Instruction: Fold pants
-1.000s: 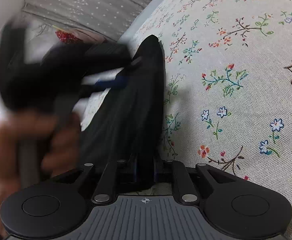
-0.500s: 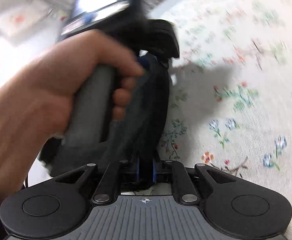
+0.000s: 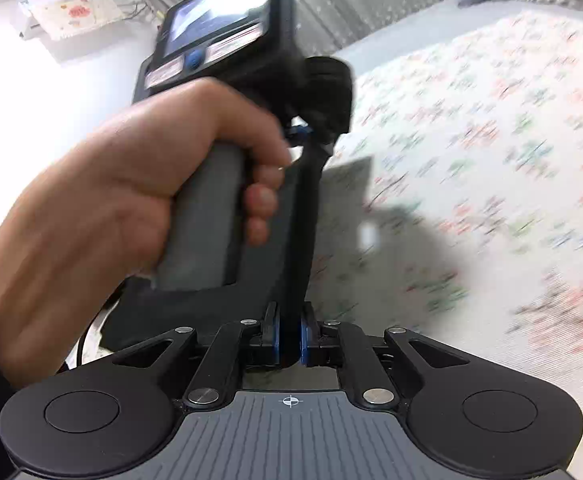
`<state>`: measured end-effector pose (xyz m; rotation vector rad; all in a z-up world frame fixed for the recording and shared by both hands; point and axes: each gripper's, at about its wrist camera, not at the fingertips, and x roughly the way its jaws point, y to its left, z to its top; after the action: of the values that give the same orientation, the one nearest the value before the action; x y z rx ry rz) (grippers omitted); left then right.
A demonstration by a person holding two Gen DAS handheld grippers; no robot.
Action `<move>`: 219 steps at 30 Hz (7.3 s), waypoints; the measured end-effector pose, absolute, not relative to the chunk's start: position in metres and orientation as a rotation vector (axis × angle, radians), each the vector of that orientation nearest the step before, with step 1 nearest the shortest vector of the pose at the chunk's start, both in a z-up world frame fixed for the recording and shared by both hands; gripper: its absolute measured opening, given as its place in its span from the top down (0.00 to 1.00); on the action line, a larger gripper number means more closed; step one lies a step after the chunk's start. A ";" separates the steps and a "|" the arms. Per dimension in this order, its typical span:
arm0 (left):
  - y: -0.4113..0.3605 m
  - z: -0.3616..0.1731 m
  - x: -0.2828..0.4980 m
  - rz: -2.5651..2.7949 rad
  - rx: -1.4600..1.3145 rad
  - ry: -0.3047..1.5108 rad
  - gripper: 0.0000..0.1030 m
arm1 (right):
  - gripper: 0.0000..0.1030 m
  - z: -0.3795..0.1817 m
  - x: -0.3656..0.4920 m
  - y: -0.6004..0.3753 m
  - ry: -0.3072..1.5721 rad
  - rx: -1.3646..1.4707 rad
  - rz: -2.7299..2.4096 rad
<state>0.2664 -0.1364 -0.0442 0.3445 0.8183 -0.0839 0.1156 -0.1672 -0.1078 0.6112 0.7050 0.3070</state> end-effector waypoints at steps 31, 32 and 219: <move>-0.128 0.020 0.226 -0.472 -0.071 0.814 0.76 | 0.92 -0.045 0.010 -0.261 0.445 0.343 0.144; -0.109 0.023 0.225 -0.479 -0.091 0.803 0.76 | 0.92 -0.040 0.010 -0.252 0.429 0.311 0.168; 0.036 -0.032 0.039 -0.005 -0.026 0.625 0.13 | 0.39 -0.015 0.027 -0.194 0.601 0.267 0.096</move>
<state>0.0386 0.0357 -0.0320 -0.0255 0.6245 -0.0054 0.0268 -0.1944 -0.0152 0.2669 0.6008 0.0956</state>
